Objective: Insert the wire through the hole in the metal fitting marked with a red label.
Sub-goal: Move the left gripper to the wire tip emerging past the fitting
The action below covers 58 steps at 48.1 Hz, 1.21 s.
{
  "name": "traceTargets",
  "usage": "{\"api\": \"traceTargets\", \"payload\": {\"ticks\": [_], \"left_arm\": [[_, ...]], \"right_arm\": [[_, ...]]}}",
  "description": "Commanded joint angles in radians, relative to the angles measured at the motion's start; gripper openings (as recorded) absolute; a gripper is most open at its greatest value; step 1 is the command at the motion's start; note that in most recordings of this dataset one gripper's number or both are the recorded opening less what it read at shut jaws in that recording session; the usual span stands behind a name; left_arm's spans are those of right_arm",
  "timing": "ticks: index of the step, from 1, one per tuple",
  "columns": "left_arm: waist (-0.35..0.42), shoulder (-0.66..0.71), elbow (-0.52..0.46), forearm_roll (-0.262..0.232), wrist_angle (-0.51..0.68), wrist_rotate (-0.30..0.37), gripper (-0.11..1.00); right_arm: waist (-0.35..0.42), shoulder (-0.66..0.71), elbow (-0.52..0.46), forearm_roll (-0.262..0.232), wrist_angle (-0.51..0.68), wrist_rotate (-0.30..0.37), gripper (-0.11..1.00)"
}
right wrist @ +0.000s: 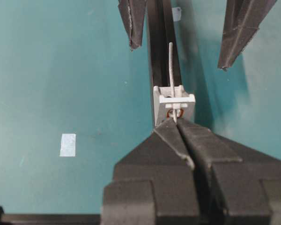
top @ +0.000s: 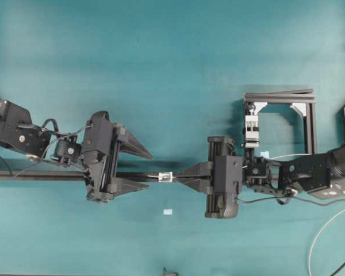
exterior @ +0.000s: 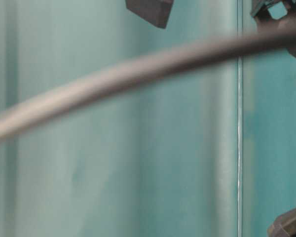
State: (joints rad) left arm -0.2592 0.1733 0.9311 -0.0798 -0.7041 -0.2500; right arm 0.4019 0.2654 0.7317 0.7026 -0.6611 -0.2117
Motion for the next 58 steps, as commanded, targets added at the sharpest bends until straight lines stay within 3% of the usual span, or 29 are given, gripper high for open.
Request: {"api": "traceTargets", "payload": {"ticks": [1, 13, 23, 42, 58], "left_arm": [[0.002, -0.011, -0.020, 0.003, -0.005, 0.002, 0.57], [-0.002, -0.008, -0.025, 0.003, 0.005, 0.000, 0.53], [-0.011, -0.005, -0.037, 0.012, 0.008, 0.000, 0.27], [-0.011, -0.005, -0.041, 0.012, 0.009, 0.000, -0.03], [-0.011, -0.006, -0.041, 0.015, 0.015, 0.009, -0.10]], "right_arm": [[-0.002, -0.015, -0.012, -0.003, -0.005, -0.002, -0.01], [-0.002, -0.015, -0.011, -0.003, -0.005, -0.002, -0.01], [-0.002, -0.015, -0.011, -0.003, -0.005, 0.000, -0.01], [-0.002, -0.015, -0.009, -0.003, -0.005, 0.000, -0.01], [-0.002, -0.015, -0.011, -0.003, -0.005, 0.003, -0.01]]}}
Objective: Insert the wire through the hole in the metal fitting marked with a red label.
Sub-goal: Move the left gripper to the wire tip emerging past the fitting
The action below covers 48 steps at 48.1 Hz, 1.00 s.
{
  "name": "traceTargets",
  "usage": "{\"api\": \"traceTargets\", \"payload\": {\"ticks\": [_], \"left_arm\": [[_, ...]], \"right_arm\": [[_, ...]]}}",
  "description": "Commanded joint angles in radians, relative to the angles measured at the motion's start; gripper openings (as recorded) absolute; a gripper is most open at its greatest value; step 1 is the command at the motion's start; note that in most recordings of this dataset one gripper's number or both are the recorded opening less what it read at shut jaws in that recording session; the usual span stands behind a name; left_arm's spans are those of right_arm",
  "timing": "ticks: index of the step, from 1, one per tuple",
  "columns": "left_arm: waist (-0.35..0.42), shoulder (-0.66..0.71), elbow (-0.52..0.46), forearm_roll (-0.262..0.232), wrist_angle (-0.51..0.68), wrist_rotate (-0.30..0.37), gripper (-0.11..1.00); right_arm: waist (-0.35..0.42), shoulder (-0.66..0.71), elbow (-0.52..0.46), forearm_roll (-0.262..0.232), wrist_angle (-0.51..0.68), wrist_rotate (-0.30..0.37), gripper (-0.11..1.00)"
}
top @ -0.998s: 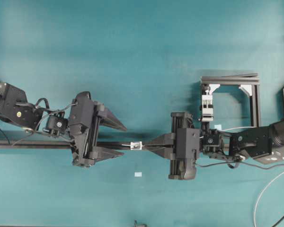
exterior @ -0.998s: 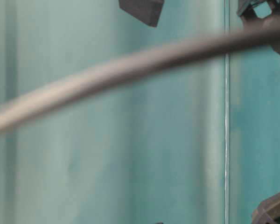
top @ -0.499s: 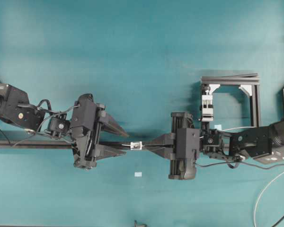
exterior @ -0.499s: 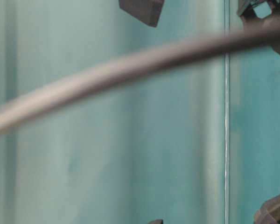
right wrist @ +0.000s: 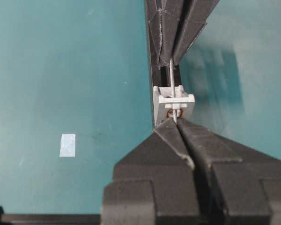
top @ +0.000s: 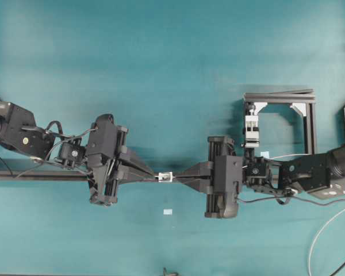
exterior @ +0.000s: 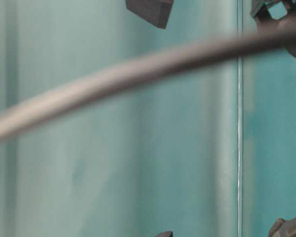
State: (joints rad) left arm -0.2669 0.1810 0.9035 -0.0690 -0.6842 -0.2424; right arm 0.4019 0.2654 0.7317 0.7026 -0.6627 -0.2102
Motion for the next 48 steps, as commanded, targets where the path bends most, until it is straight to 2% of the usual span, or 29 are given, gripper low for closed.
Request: {"api": "traceTargets", "payload": {"ticks": [1, 24, 27, 31, 41, 43, 48], "left_arm": [[-0.003, -0.014, -0.014, 0.005, -0.005, 0.002, -0.10], [-0.003, -0.015, -0.014, 0.005, 0.014, -0.002, -0.10], [-0.005, -0.017, -0.012, 0.005, 0.020, -0.002, -0.10], [-0.005, -0.021, -0.011, 0.005, 0.028, 0.000, -0.10], [-0.005, -0.048, -0.002, 0.005, 0.066, 0.000, -0.10], [-0.005, -0.055, 0.002, 0.005, 0.078, 0.000, -0.10], [-0.005, -0.075, 0.011, 0.005, 0.110, 0.000, -0.10]], "right_arm": [[-0.002, -0.015, -0.011, -0.003, -0.003, 0.002, -0.01], [-0.002, -0.015, -0.012, -0.003, 0.005, 0.011, 0.00], [-0.002, -0.015, -0.014, -0.002, 0.003, 0.011, 0.08], [-0.002, -0.015, -0.012, -0.002, 0.005, 0.011, 0.28], [0.005, -0.026, -0.008, -0.002, 0.009, 0.009, 0.88], [0.008, -0.031, -0.005, -0.002, 0.009, 0.009, 0.93], [0.011, -0.040, 0.005, -0.003, 0.009, 0.009, 0.93]]}}
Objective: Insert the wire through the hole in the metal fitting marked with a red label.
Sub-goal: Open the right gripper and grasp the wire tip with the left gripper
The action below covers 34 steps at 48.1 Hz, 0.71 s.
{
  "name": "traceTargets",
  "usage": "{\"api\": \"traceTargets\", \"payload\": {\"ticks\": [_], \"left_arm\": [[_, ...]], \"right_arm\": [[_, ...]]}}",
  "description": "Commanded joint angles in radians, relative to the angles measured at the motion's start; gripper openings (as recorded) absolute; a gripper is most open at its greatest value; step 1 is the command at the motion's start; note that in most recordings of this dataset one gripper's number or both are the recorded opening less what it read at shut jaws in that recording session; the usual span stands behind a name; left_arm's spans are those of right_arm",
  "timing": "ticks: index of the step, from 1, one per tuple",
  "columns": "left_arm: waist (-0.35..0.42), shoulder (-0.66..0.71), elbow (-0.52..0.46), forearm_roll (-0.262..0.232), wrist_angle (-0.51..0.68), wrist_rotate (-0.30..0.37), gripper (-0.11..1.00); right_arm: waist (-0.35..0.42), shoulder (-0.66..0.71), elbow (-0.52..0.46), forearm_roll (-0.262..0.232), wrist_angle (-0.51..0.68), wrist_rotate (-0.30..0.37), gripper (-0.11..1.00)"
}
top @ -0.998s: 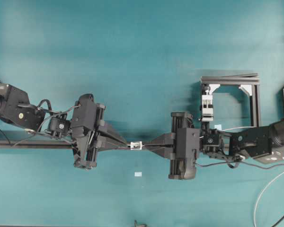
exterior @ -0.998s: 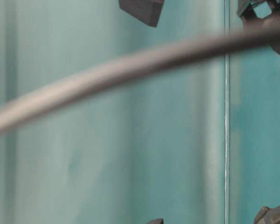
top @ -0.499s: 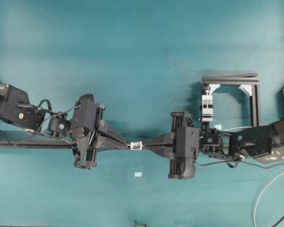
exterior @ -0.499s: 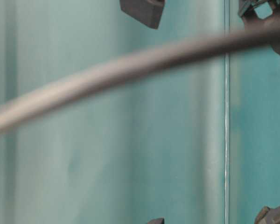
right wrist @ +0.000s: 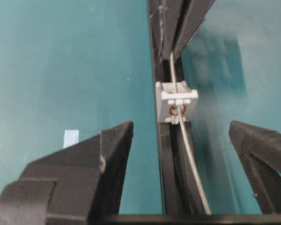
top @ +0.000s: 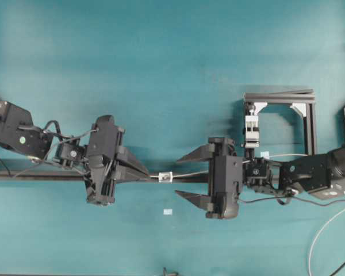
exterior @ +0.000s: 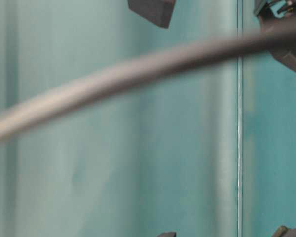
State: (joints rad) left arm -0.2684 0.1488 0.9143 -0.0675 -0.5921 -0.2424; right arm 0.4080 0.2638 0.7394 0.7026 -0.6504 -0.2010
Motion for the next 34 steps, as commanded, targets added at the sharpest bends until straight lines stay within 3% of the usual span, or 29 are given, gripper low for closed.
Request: {"api": "traceTargets", "payload": {"ticks": [1, 17, 34], "left_arm": [[-0.003, -0.048, 0.002, 0.003, 0.025, 0.000, -0.10], [-0.023, -0.167, 0.080, 0.003, 0.124, -0.011, -0.10], [-0.043, -0.276, 0.189, 0.003, 0.143, -0.029, -0.10]], "right_arm": [[0.006, -0.040, 0.000, -0.003, -0.003, 0.000, 0.93], [0.008, -0.043, 0.006, -0.003, -0.003, 0.000, 0.93], [0.008, -0.043, 0.008, -0.003, -0.003, 0.000, 0.92]]}}
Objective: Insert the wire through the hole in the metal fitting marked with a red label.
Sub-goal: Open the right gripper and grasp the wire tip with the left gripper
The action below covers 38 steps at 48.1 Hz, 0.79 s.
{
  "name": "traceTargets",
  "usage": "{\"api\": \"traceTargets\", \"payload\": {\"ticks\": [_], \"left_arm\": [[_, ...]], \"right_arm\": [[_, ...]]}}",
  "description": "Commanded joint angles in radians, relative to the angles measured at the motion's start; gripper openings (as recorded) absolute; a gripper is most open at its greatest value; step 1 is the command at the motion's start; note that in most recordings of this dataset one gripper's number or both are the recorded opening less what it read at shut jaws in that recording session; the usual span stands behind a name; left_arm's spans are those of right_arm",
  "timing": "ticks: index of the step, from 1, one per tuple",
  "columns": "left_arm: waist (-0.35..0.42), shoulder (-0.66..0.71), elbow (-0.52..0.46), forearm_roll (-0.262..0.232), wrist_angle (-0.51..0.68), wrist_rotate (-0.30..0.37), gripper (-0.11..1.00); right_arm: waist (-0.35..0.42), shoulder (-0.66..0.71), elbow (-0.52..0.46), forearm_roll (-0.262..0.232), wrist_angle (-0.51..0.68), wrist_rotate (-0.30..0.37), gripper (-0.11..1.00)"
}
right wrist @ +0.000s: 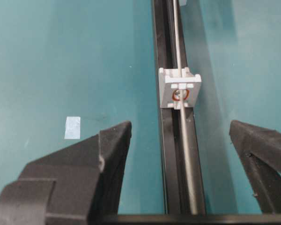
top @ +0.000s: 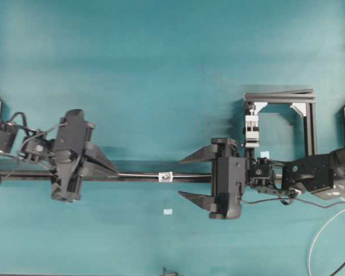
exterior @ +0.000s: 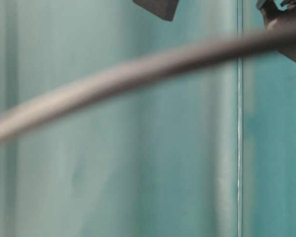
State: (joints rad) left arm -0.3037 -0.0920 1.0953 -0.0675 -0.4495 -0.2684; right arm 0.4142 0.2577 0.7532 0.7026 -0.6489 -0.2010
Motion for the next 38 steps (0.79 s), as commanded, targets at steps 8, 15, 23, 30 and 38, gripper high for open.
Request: {"api": "traceTargets", "payload": {"ticks": [8, 15, 23, 30, 38], "left_arm": [[-0.017, -0.074, 0.041, 0.003, 0.034, -0.026, -0.10], [-0.015, -0.110, 0.058, 0.003, 0.071, -0.046, -0.10], [-0.014, -0.115, 0.060, 0.003, 0.080, -0.051, -0.10], [-0.015, -0.110, 0.057, 0.003, 0.083, -0.044, -0.10], [-0.014, -0.110, 0.055, 0.003, 0.083, -0.041, -0.10]], "right_arm": [[0.002, -0.037, -0.006, -0.003, -0.005, 0.000, 0.92], [0.002, -0.037, -0.006, -0.002, -0.005, 0.000, 0.92], [0.003, -0.037, -0.006, -0.002, -0.005, -0.002, 0.92], [0.002, -0.035, -0.006, -0.003, -0.003, -0.003, 0.92], [0.002, -0.037, -0.005, -0.003, -0.005, -0.003, 0.92]]}}
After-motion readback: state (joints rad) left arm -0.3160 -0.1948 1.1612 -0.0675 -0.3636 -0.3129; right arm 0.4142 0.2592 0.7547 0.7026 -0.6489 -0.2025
